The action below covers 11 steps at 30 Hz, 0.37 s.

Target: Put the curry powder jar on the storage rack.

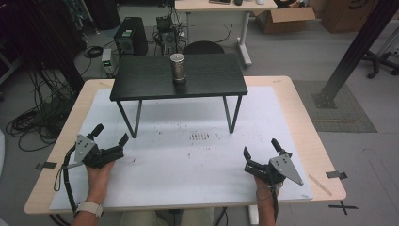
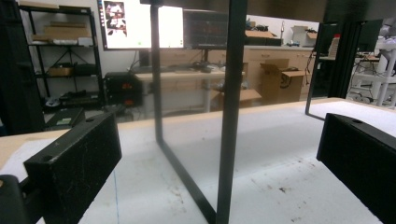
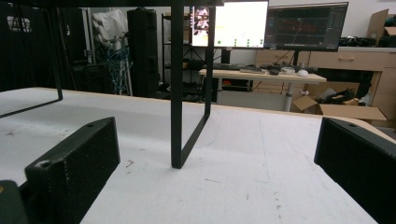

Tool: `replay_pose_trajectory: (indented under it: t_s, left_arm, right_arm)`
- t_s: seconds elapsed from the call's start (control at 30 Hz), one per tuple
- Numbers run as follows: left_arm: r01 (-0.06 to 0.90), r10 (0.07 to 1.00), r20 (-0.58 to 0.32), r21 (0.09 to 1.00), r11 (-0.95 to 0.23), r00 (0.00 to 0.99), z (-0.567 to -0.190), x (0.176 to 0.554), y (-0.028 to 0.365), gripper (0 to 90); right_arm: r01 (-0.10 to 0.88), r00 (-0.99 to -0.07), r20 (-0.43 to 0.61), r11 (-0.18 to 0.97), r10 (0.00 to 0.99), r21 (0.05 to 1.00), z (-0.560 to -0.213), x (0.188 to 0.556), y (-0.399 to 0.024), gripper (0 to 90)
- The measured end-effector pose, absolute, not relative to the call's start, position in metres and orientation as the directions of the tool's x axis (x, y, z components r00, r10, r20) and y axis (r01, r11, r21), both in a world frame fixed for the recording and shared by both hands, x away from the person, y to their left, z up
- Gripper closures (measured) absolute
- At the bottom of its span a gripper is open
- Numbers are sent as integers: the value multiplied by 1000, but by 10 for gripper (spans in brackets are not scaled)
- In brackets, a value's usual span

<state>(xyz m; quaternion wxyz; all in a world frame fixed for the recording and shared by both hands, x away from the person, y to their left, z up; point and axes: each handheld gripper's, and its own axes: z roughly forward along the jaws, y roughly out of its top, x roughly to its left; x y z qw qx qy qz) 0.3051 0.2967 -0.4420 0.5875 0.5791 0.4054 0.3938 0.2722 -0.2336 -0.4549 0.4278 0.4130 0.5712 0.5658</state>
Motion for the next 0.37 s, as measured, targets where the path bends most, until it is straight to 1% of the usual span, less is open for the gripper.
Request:
replay_pose_trajectory:
  t_s: [0.37]
  left_arm:
    - [22, 936, -21, 1000, 14, 352, -449, 304, 297, 2]
  right_arm:
    - [-12, -293, -23, 20, 956, 1000, -455, 272, -233, 0]
